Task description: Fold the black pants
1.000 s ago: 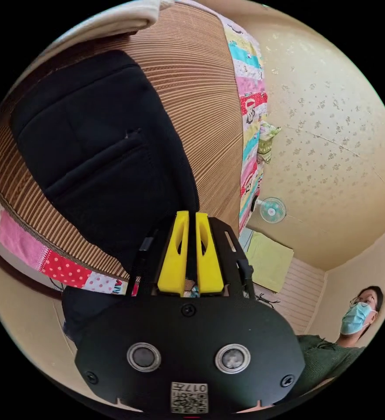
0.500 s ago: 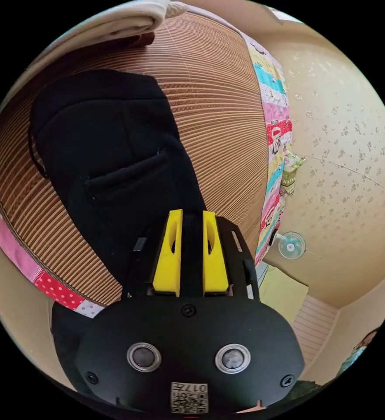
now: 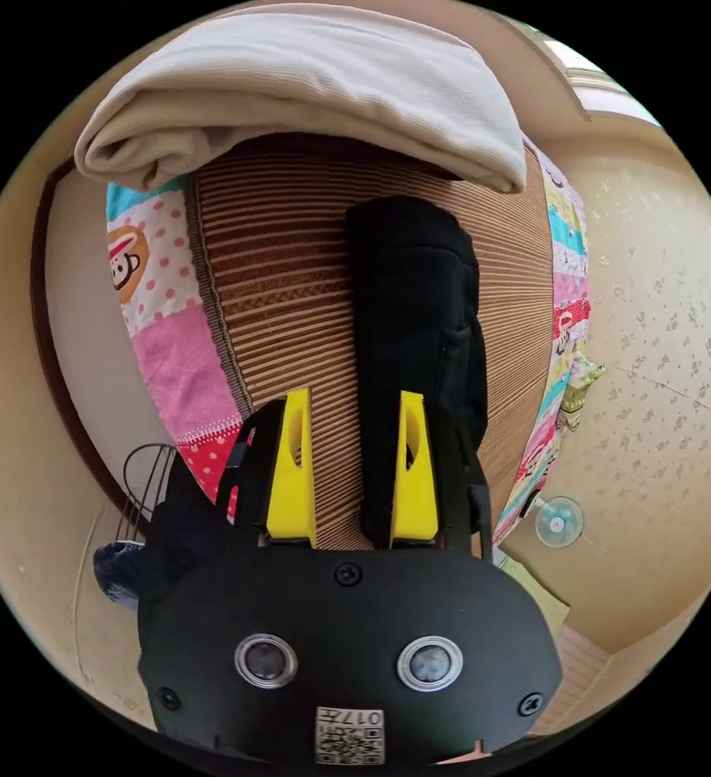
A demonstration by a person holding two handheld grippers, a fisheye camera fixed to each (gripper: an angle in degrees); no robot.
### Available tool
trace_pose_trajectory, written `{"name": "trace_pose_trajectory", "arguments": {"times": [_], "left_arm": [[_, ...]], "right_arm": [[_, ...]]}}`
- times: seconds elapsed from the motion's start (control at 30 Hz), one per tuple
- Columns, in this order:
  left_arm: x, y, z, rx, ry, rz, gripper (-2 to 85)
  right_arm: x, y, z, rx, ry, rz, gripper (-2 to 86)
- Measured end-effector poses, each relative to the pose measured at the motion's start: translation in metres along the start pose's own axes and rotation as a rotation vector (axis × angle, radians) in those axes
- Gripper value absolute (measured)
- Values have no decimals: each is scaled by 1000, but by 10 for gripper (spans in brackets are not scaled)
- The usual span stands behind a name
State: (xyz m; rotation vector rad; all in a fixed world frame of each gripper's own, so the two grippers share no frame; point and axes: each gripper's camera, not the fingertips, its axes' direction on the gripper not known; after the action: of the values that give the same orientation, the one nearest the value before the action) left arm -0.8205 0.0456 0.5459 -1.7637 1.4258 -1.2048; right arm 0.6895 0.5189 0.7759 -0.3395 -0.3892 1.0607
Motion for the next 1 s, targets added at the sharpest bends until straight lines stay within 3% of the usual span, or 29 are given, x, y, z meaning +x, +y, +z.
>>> {"name": "trace_pose_trajectory", "arguments": {"times": [0.13,0.23,0.37,0.43,0.67,0.83,1.0], "left_arm": [[7,-5,21,14,51,-43,159],[17,-12,40,-8,103,-79,150],[25,-21,46,-1,123,-76,132],[24,-24,42,27,113,-57,138],[8,-51,50,17,204,2,204],[7,-86,83,-137,104,82,177],[-20,-107,95,-276,67,158,114]], "right_arm": [[11,-5,24,-10,-44,39,91],[-4,-12,20,-21,-64,-72,42],[-55,-9,-25,24,100,-363,28],[-62,-9,-37,42,159,-403,26],[13,-52,-35,42,235,7,30],[-2,-42,-58,106,181,-48,18],[-57,16,-6,-203,-71,-281,6]]}}
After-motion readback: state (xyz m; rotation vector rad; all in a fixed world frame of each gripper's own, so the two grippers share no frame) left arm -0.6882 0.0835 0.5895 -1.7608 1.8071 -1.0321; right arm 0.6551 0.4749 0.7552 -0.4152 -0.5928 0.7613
